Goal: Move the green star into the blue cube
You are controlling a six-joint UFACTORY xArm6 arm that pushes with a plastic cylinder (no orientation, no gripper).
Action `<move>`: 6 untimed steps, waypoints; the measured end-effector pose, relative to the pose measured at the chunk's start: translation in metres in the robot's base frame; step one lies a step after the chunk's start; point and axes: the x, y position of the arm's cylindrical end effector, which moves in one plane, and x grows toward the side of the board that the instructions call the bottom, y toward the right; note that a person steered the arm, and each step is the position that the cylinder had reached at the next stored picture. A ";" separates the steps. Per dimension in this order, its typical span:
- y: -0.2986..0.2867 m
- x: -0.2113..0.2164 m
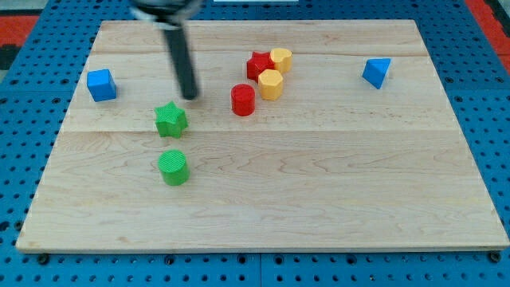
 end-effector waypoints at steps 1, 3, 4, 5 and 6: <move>-0.014 0.068; -0.123 0.016; -0.128 0.016; -0.012 0.080; 0.064 0.152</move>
